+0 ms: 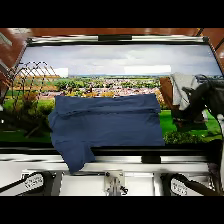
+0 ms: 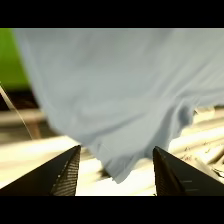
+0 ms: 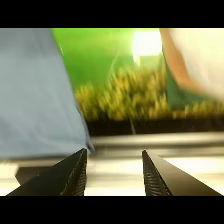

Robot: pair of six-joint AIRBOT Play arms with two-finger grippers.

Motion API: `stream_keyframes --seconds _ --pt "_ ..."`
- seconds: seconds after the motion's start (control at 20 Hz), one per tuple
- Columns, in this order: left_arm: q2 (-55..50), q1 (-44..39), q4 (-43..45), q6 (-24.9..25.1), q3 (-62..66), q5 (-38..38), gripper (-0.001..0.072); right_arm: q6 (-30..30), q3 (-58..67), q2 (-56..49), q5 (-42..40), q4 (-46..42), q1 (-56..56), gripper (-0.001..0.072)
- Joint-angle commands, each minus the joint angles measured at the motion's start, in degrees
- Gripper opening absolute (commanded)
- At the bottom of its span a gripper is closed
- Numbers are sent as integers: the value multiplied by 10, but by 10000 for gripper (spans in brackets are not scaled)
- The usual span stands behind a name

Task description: Fold the shirts.

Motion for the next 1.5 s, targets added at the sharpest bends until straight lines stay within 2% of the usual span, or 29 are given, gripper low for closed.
stream_keyframes --seconds 0.0,0.15,0.45,0.6,0.75,0.85,0.9,1.0,1.05,1.1,1.15,1.3,1.45 --pt "79 49 -1 34 -132 30 535 -17 -102 76 16 12 -64 473" --pt "85 49 0 45 -171 44 535 -29 -123 101 29 57 -89 473" --pt "78 34 13 59 -186 75 535 -34 -123 103 47 91 -88 473" --pt "66 -12 17 36 -193 115 535 -34 -123 103 49 91 -88 473" --pt "52 -65 -26 27 -204 141 535 -34 -123 103 47 90 -88 472" --pt "49 -95 -31 3 -211 162 534 -34 -123 103 49 90 -88 473" --pt "48 -105 -32 -10 -212 175 514 -33 -123 103 50 91 -88 473" --pt "49 -118 -38 -18 -212 184 355 -31 -123 103 47 92 -88 475" --pt "49 -119 -40 -18 -212 181 226 -32 -128 103 43 97 -88 555" --pt "49 -119 -41 -17 -212 177 129 -43 -140 103 40 106 -88 634" --pt "49 -119 -42 -13 -212 169 33 -58 -158 103 36 124 -89 634" --pt "52 -119 -43 -6 -212 143 36 -92 -227 102 32 197 -88 634" --pt "63 -119 -44 -5 -212 133 36 -85 -261 102 71 189 -88 634"
